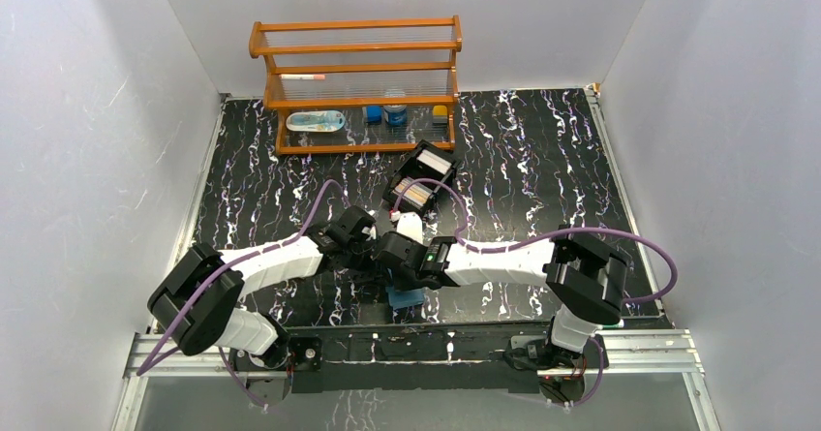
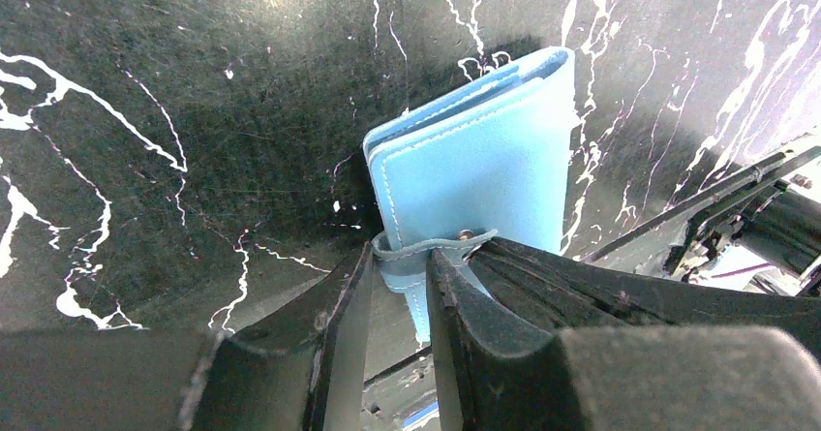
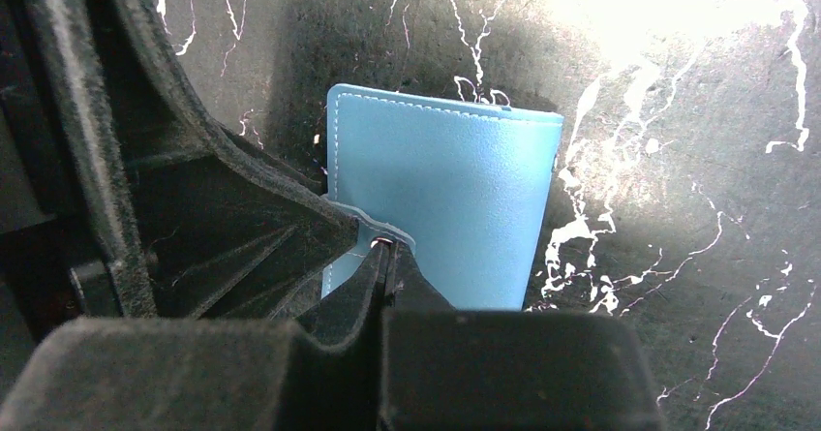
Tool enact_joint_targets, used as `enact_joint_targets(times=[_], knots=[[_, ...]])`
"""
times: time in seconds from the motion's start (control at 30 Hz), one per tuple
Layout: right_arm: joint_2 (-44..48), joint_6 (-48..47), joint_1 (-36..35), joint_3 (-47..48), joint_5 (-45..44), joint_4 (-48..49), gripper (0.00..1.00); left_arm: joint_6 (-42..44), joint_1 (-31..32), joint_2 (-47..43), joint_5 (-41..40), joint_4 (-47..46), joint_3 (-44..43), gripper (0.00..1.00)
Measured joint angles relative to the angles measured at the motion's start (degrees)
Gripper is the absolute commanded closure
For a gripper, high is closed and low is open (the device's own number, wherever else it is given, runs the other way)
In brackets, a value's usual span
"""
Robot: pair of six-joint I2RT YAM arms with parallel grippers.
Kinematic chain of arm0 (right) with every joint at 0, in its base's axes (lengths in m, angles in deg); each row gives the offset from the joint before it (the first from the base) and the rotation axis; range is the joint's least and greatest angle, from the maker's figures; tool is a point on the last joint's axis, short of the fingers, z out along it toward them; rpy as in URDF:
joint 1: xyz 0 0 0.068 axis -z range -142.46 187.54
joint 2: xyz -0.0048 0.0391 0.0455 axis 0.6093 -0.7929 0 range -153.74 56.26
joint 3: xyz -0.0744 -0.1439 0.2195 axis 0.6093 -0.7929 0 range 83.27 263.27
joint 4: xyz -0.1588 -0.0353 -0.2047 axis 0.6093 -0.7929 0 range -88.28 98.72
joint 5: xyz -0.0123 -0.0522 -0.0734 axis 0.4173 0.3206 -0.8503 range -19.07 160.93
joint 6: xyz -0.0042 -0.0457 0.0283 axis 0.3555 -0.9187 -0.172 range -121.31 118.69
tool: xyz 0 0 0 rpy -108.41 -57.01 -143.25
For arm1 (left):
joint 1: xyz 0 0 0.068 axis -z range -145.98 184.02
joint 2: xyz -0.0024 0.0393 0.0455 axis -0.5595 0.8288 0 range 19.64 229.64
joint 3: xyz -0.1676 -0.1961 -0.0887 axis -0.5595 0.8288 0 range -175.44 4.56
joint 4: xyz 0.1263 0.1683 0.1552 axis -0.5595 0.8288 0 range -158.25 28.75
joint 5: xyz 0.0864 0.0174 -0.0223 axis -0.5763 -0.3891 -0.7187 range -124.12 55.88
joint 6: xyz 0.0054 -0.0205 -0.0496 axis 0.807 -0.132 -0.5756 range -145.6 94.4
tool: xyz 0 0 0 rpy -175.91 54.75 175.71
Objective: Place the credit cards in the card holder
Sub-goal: Close the card holder at the center of the board.
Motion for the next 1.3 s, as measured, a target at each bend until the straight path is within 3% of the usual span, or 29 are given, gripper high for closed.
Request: enact_joint_targets(times=[0.8,1.3], knots=[[-1.2,-1.5,-0.1,3.3,-1.9,-1.3,0.79,0.0,-0.1,0.1,0.2,0.0,0.0,0.74],[-1.9,-1.5,-1.7,3.3,-2.0,-2.6,0.81,0.0,-0.1,0.1,0.1,0.4,-0.2,0.74]])
